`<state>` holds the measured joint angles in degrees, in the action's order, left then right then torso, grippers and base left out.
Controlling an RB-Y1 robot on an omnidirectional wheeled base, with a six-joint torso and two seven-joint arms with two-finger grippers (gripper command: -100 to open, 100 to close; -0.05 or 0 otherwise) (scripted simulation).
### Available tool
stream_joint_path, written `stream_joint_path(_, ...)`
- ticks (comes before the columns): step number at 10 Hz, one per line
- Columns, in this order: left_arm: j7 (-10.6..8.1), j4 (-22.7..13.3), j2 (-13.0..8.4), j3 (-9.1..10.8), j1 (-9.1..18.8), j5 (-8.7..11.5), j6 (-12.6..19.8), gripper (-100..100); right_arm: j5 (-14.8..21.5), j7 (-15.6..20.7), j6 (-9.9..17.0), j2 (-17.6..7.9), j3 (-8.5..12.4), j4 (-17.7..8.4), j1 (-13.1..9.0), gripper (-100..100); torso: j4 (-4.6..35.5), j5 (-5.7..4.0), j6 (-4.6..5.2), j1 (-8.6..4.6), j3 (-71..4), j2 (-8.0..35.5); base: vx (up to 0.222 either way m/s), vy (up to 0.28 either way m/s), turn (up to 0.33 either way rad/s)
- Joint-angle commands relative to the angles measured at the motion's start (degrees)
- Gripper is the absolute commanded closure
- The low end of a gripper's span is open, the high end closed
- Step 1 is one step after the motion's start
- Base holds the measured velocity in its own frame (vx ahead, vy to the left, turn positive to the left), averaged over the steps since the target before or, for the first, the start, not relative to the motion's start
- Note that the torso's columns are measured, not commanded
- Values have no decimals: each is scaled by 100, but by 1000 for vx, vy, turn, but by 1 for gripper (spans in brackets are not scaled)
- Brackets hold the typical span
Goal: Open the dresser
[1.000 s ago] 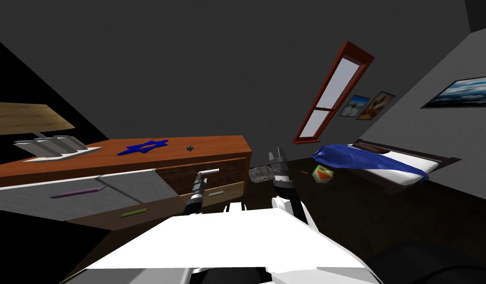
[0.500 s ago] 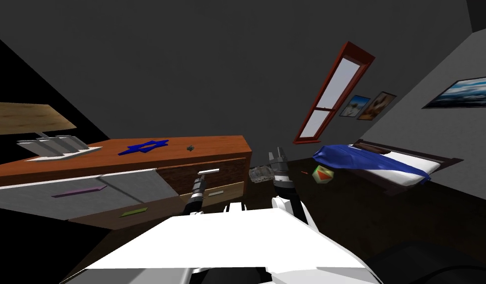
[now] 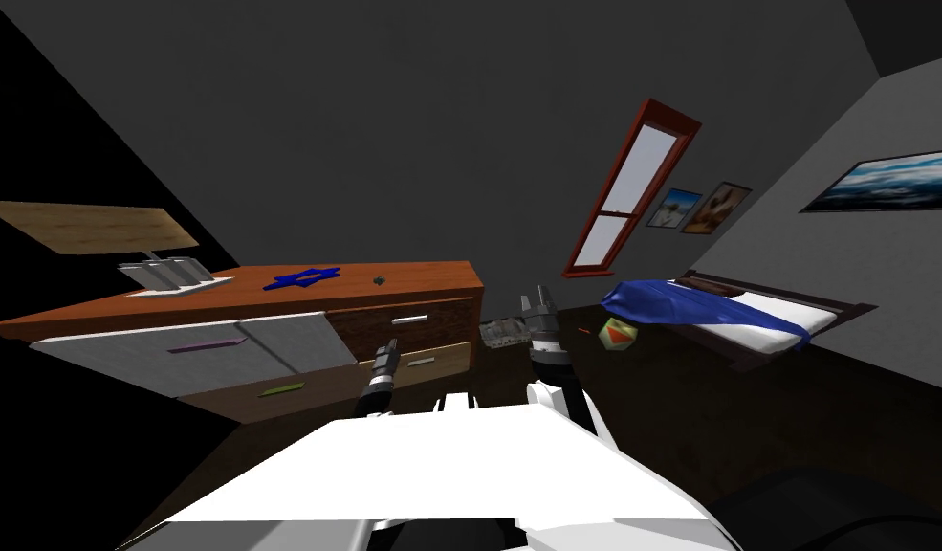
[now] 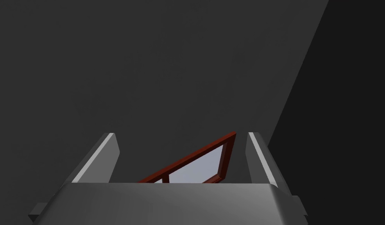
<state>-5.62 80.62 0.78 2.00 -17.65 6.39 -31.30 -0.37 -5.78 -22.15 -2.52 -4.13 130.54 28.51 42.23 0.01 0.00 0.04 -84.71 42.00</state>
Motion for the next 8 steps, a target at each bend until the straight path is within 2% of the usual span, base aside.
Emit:
stream_joint_path(1, 1, -10, -353, 2, 7, 1, 17, -100, 0, 0, 0, 0, 0, 0, 1, 0, -7, 1, -1, 4, -14, -18, 0, 0, 0)
stream_joint_path(5, 2, -34, -866, 11, 32, 4, 75, -100, 0, 0, -1, 0, 0, 1, 2, 0, 7, -1, 0, -6, 18, 34, 26, 9, 0)
stream_joint_path(6, 3, -38, -950, 15, 41, 7, 99, -100, 0, 0, 0, 0, 0, 1, 2, 0, 8, -1, 0, -5, 19, 35, 26, 11, 0)
stream_joint_path(7, -2, 16, -829, 44, 88, 28, 228, -100, 0, 0, 0, -1, 0, 0, 2, 0, 7, -1, 0, -5, 17, 32, 116, 21, -5)
stream_joint_path(8, -3, 36, -972, 57, 111, 38, 290, -100, 0, 0, -1, -1, 1, 1, 3, 0, 0, 0, 1, -3, 2, 4, 153, 78, -5)
